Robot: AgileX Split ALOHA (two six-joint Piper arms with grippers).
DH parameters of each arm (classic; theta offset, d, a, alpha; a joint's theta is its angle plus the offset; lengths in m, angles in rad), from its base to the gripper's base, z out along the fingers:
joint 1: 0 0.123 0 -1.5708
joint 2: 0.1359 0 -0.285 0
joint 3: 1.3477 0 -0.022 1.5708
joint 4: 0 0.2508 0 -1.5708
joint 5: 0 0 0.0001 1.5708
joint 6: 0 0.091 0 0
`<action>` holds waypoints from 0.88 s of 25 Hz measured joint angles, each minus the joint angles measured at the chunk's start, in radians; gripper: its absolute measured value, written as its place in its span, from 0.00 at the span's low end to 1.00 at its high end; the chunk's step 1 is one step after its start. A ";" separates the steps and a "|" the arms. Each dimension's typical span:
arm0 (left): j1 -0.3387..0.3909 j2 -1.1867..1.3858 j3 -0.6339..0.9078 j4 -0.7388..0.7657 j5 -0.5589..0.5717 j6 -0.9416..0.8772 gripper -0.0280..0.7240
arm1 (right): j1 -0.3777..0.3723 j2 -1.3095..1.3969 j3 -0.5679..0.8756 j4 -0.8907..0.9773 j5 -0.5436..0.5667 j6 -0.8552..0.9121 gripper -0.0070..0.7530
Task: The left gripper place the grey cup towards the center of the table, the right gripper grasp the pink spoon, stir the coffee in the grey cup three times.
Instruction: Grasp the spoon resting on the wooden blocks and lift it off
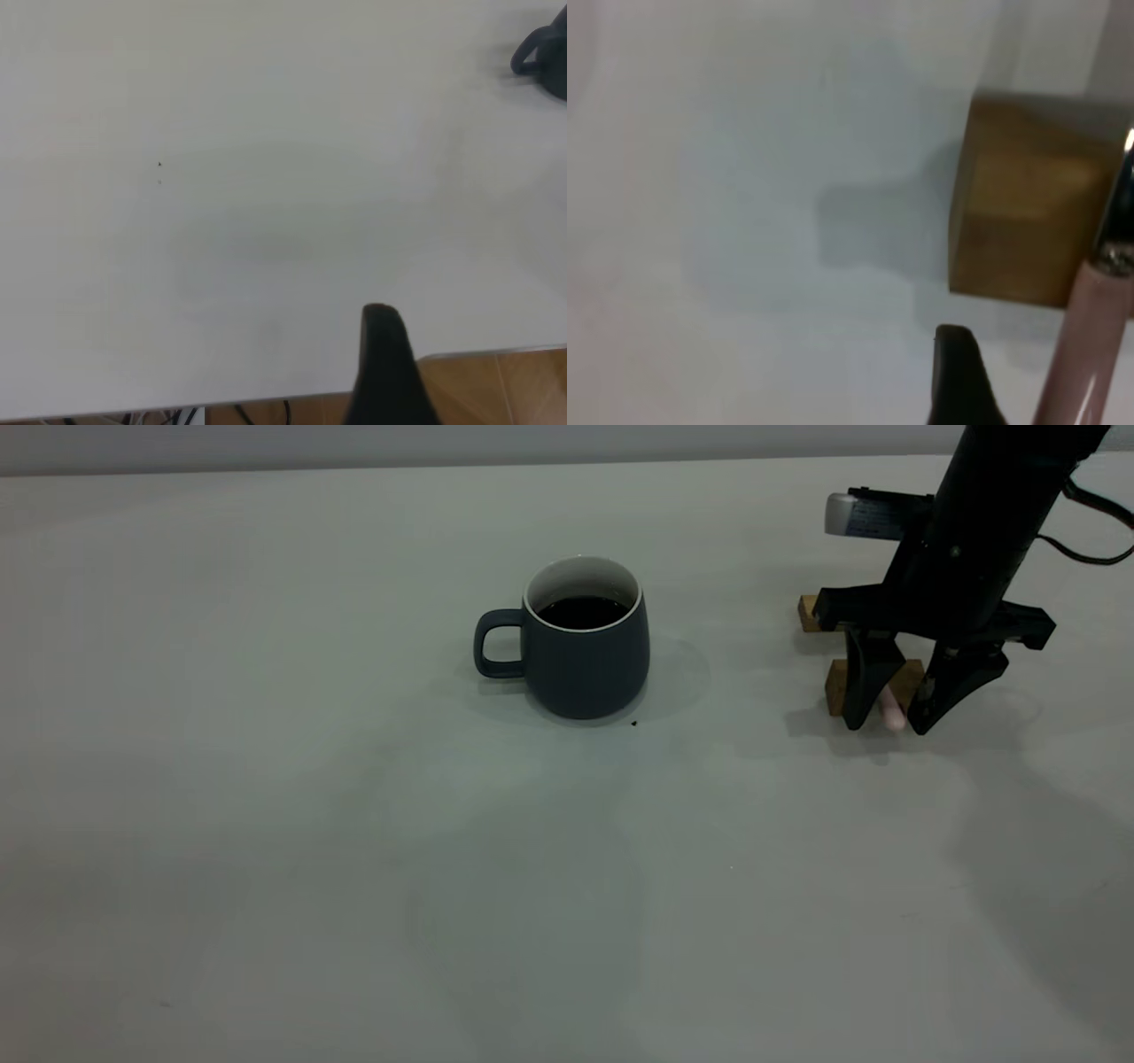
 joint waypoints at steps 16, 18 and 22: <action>0.000 0.000 0.000 -0.001 0.000 0.000 0.79 | 0.000 -0.009 -0.002 -0.040 0.045 0.025 0.17; 0.000 0.000 0.000 -0.001 0.000 0.000 0.79 | 0.000 -0.039 -0.002 -0.053 0.059 0.037 0.17; 0.000 0.000 0.000 -0.001 0.000 0.000 0.79 | 0.000 -0.129 -0.002 -0.056 0.112 0.046 0.17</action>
